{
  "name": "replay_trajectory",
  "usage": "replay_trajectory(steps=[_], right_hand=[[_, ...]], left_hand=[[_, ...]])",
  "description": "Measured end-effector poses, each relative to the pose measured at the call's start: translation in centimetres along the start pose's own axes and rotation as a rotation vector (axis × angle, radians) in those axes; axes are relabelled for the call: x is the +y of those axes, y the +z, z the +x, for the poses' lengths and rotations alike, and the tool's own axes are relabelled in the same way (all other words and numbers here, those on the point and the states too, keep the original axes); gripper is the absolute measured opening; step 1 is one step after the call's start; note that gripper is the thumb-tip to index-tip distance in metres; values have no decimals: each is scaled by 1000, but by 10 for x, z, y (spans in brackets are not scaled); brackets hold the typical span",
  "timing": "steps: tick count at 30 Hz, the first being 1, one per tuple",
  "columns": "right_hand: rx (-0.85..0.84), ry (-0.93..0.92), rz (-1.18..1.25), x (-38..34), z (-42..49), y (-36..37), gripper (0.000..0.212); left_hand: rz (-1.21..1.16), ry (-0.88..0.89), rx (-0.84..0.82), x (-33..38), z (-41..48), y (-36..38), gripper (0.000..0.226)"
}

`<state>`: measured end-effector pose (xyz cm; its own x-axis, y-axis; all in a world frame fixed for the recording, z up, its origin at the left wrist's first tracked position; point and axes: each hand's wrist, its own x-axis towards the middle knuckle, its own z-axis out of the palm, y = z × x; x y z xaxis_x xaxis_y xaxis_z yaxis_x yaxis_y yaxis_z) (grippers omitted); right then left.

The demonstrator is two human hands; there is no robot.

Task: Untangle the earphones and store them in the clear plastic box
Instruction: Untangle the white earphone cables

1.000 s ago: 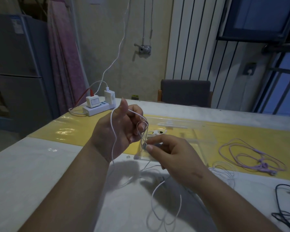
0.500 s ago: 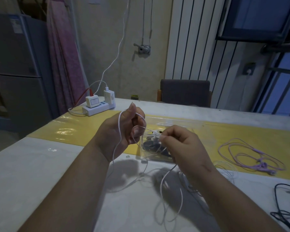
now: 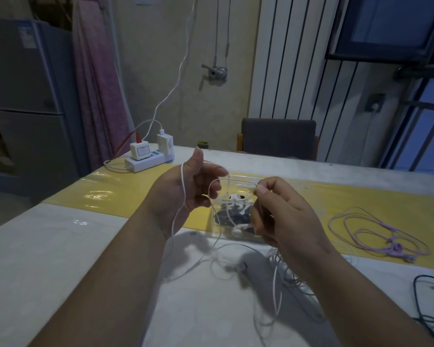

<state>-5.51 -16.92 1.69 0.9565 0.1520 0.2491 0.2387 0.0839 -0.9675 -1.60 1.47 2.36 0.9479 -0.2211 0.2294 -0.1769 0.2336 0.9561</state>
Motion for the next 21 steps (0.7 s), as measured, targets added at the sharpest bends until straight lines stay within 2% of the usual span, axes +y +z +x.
replay_trajectory(steps=[9,14,21], right_hand=[[40,-50,33,3,2,-3,24],[48,-80,93,3,2,-4,22],[98,-184,45,9,6,-12,15]], left_hand=[[-38,-1,-39,2,-3,-1,63],[-39,-18,15,3,-3,1,57],[-38,-25,29,4,-3,2,57]])
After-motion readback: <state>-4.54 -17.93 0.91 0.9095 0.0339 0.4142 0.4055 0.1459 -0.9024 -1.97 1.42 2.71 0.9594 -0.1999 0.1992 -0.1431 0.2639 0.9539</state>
